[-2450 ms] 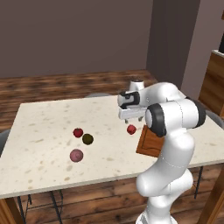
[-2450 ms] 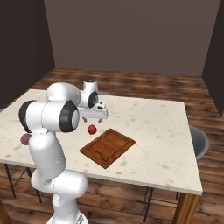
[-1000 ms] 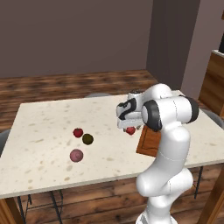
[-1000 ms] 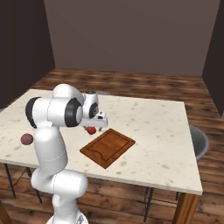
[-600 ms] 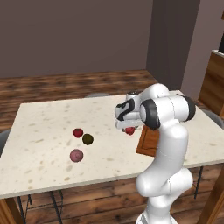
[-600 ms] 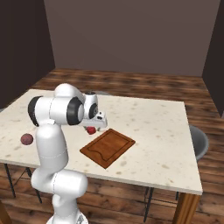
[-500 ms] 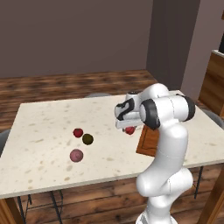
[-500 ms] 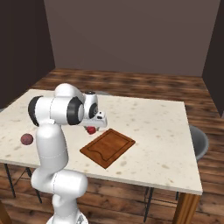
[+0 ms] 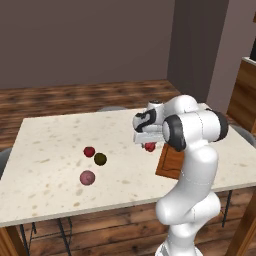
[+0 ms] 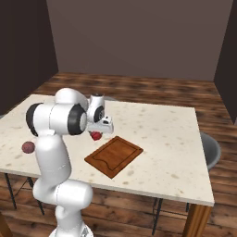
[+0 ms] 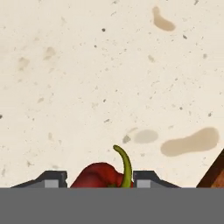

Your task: Place the avocado, onion, tomato, and bell pepper on the cutting board.

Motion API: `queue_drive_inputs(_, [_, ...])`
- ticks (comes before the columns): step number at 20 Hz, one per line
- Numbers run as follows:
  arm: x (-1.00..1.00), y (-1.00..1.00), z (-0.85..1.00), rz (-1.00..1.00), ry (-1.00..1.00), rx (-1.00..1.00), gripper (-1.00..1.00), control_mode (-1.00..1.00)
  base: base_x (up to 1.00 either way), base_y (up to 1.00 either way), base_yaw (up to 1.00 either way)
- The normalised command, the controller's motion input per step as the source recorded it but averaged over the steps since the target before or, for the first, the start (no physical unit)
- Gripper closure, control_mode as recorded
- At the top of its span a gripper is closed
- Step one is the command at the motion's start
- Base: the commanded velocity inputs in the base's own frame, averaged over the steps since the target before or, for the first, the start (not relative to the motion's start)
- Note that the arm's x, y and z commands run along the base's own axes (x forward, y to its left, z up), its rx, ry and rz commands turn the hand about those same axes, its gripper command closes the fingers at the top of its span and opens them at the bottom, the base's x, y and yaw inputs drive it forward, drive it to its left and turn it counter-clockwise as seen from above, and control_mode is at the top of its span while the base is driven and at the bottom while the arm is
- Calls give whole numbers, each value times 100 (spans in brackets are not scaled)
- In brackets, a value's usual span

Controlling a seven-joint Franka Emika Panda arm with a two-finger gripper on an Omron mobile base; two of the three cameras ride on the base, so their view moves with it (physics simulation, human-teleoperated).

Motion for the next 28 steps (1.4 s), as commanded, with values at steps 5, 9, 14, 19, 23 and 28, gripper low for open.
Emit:
queue_drive_inputs(5, [-41, -28, 48, -3, -1, 0, 100, -100, 0, 0, 0])
queue_drive_inputs(9, [-48, -61, 30, 0, -4, 0, 100, -100, 0, 0, 0])
queue_drive_inputs(14, [-34, -63, 16, 0, 0, 0, 100, -100, 0, 0, 0])
queue_drive_inputs(19, [-16, -50, 0, 0, 0, 0, 100, -100, 0, 0, 0])
queue_drive_inputs(23, [0, -15, -1, 0, 0, 8, 100, -100, 0, 0, 0])
queue_drive_inputs(28, [0, -4, -13, 0, 0, 7, 100, -100, 0, 0, 0])
